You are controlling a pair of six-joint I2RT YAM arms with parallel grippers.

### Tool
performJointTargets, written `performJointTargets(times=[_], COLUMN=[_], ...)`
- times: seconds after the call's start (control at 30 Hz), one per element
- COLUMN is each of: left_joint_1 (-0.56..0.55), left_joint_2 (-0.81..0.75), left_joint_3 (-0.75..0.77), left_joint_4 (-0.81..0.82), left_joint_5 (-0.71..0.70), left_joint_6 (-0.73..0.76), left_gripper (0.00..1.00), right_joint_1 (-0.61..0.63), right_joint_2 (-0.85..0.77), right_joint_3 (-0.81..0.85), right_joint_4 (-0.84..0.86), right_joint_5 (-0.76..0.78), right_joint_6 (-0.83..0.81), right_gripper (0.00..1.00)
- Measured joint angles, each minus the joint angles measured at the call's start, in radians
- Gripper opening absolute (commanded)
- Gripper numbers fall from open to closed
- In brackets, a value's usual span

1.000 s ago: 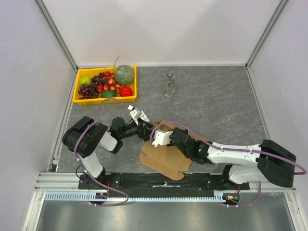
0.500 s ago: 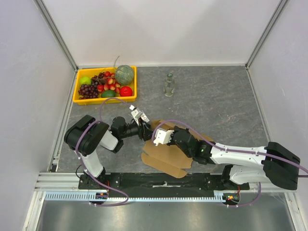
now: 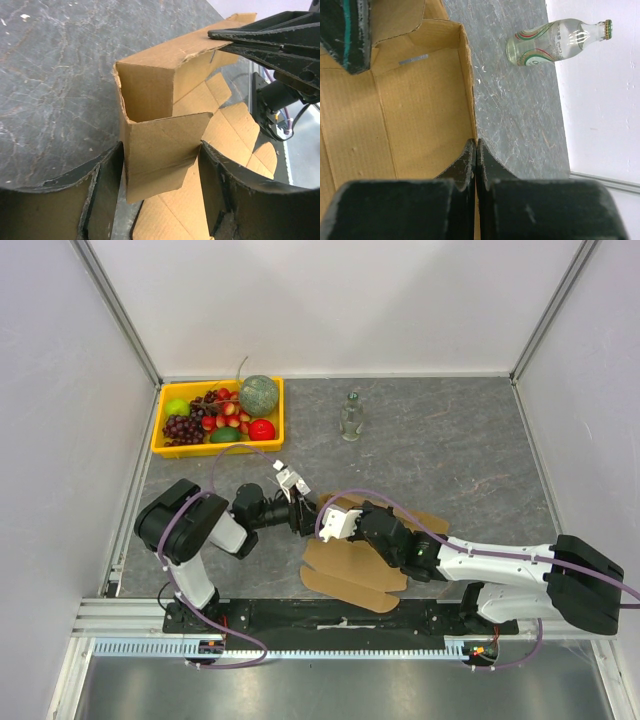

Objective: Fold the paper box

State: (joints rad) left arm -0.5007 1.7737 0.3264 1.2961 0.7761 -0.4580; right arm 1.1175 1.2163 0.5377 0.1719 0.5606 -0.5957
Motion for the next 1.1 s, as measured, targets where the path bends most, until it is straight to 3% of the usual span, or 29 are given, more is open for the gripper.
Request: performJointTargets(times=[0.17, 0.23, 0.33, 0.53, 0.73, 1.1], left_joint_1=[-0.009, -0.012, -0.013, -0.012, -0.011, -0.009], left_joint_2=[0.000, 0.000, -0.003, -0.026, -0.027, -0.027], left_joint_3=[-0.001, -0.003, -0.006, -0.011, -0.011, -0.011], left_joint_4=[0.002, 0.006, 0.009, 0.010, 0.012, 0.012], left_joint_5=[0.027, 0.043, 0.064, 0.089, 0.092, 0.034], left_joint_6=[-0.034, -0.050, -0.071, -0.100, -0.114, -0.101], left_gripper=[0.81, 0.91, 0.94, 0.93, 0.80, 0.79], right_joint_1=[0.000, 0.002, 0.004, 0.005, 0.005, 0.005], right_joint_2=[0.000, 0.000, 0.000, -0.001, -0.016, -0.025], right_joint_3=[0.000, 0.000, 0.000, 0.000, -0.003, -0.008], right_joint_4=[0.000, 0.000, 0.001, 0.006, 0.008, 0.008], right_joint_5=[0.004, 0.005, 0.005, 0.016, 0.017, 0.009], right_joint_6=[0.000, 0.000, 0.001, 0.001, 0.002, 0.006], right_gripper=[0.00, 0.00, 0.00, 0.00, 0.00, 0.00])
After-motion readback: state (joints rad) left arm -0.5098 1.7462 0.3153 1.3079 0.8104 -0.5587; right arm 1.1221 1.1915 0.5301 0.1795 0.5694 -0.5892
